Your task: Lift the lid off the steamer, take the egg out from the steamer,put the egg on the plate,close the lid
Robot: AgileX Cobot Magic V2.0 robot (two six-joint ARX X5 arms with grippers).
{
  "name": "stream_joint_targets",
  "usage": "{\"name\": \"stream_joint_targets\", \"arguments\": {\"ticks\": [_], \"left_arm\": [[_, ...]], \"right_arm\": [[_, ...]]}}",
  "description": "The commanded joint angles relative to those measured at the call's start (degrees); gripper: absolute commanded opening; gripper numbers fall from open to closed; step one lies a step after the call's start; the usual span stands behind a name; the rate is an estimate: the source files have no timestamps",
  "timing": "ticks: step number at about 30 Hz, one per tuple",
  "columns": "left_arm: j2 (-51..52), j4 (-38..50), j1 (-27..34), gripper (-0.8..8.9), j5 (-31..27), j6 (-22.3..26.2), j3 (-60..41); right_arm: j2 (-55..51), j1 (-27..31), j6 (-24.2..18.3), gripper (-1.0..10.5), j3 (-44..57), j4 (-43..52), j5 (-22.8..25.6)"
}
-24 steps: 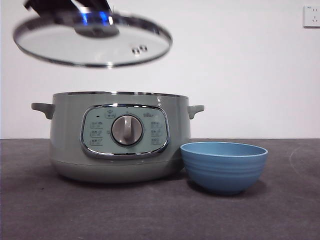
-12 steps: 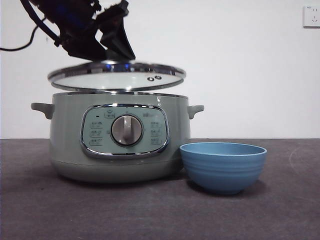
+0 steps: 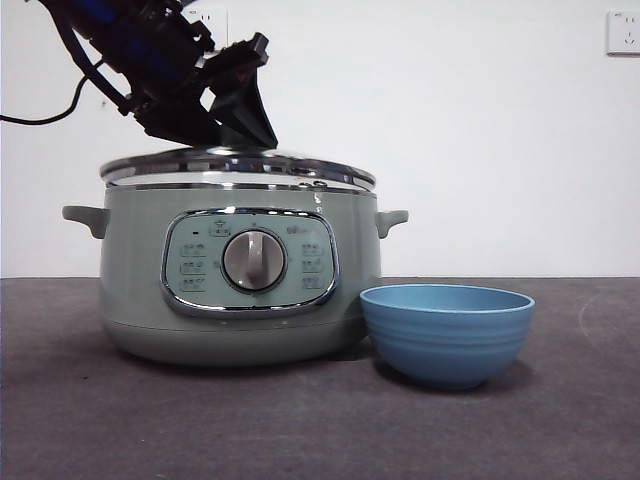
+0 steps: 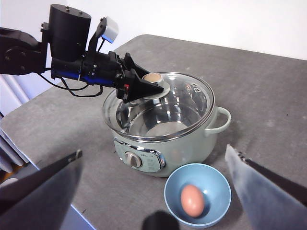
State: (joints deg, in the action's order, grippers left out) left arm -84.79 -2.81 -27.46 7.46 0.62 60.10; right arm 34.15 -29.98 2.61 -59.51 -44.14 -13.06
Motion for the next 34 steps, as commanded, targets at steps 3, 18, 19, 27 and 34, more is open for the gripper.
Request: {"name": "stream_joint_targets", "arguments": {"ticks": [3,18,19,27,34], "left_arm": [[-0.79,1.2,-0.63,-0.09,-0.37,0.02,0.35],[-0.96,-2.93,-0.72,-0.09,-5.27,1.62,0.35],[-0.96,-3.67,-0.72,-0.09,-6.21,1.64,0.35],[-0.96,-5.33,-0.72,-0.09,-7.37,4.07,0.35],[-0.96,-5.53,-0.72,0.95,-6.88,3.43,0.35]], "right_arm": [[-0.13,-0.09,0.57,5.0,0.35,0.09,-0.09],[-0.15,-0.09,0.55,5.0,0.35,-0.11,-0.13],[-0.13,-0.09,0.55,5.0,0.35,-0.13,-0.13],[-0.13,-0.09,0.37,5.0,0.35,-0.13,-0.15],[-0.13,-0.09,0.37,5.0,0.35,-1.6,-0.35]]}}
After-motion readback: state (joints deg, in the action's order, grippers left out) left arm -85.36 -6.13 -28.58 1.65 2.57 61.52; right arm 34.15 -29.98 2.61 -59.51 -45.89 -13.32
